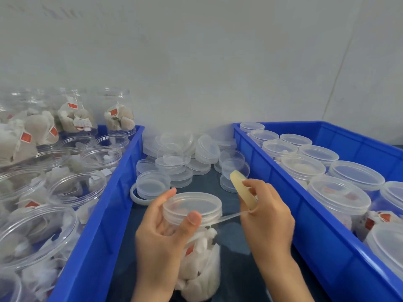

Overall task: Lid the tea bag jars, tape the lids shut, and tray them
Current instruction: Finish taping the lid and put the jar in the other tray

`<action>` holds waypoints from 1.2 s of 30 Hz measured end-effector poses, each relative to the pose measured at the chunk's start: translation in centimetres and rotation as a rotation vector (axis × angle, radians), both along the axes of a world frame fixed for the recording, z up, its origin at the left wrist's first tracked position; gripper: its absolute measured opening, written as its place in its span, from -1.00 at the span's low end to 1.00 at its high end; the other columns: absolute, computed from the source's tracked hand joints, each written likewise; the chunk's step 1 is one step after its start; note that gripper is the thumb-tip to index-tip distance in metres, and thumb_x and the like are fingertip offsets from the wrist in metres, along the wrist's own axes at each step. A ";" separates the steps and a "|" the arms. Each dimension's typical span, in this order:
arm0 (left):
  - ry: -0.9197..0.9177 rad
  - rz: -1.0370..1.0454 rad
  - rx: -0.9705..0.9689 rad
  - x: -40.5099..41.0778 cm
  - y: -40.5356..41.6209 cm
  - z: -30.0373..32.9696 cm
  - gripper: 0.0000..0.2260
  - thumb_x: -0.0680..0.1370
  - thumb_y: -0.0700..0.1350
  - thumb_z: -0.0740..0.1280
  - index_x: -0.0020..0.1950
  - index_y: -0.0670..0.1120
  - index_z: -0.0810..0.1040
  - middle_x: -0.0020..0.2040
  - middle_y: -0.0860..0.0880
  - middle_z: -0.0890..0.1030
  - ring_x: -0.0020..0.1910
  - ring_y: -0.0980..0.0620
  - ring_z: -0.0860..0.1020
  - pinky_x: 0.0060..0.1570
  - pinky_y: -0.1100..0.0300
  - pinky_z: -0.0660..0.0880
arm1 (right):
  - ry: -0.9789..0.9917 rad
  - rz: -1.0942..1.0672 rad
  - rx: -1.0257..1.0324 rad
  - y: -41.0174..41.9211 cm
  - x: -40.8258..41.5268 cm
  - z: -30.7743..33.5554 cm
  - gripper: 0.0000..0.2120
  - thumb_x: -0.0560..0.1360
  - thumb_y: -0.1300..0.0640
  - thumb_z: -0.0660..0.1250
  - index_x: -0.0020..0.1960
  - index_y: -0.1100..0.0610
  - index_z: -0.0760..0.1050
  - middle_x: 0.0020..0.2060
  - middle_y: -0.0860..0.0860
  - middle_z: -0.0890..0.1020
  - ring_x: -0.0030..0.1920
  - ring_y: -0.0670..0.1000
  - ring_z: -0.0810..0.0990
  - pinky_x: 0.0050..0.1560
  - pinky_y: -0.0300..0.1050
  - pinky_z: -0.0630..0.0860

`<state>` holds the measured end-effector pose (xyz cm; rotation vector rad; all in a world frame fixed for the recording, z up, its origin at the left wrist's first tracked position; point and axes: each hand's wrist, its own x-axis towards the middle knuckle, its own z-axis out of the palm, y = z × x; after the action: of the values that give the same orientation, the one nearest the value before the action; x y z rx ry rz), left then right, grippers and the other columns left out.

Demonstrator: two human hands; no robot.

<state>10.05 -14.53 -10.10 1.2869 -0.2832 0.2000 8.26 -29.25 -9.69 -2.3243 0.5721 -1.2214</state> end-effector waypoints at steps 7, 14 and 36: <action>0.023 -0.210 0.042 -0.2 0.6 0.2 -0.26 -0.05 0.32 0.53 0.10 0.14 0.58 -0.04 0.07 0.68 -0.11 0.13 0.65 -0.33 0.38 0.50 | 0.275 0.179 -0.015 0.4 0.4 -0.6 -0.77 0.48 0.13 0.32 0.12 -0.02 0.49 -0.03 -0.11 0.55 -0.11 0.01 0.53 -0.18 -0.08 0.46; -0.005 -0.305 0.146 0.4 0.8 -0.2 -0.35 0.13 0.15 0.33 0.24 0.32 0.43 0.14 0.20 0.59 0.13 0.22 0.54 -0.13 0.33 0.52 | 0.314 0.231 -0.054 1.2 0.3 -0.9 -0.77 0.50 -0.04 0.27 0.15 -0.07 0.43 0.00 -0.12 0.52 -0.08 -0.05 0.52 -0.13 -0.13 0.43; -0.411 -0.027 1.605 0.6 -0.7 5.0 -0.40 0.46 0.35 0.05 0.46 0.16 0.19 0.38 0.20 0.24 0.39 0.06 0.21 0.31 0.10 0.21 | 0.725 0.695 0.270 -4.5 -1.9 2.2 -0.36 0.35 0.03 0.41 0.35 -0.27 0.24 -0.24 -0.11 0.57 -0.30 -0.20 0.55 -0.23 -0.29 0.50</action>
<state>10.62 -15.21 -5.11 2.8250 -0.9136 0.2049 6.32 -33.75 -7.54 -2.3616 0.0902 0.0238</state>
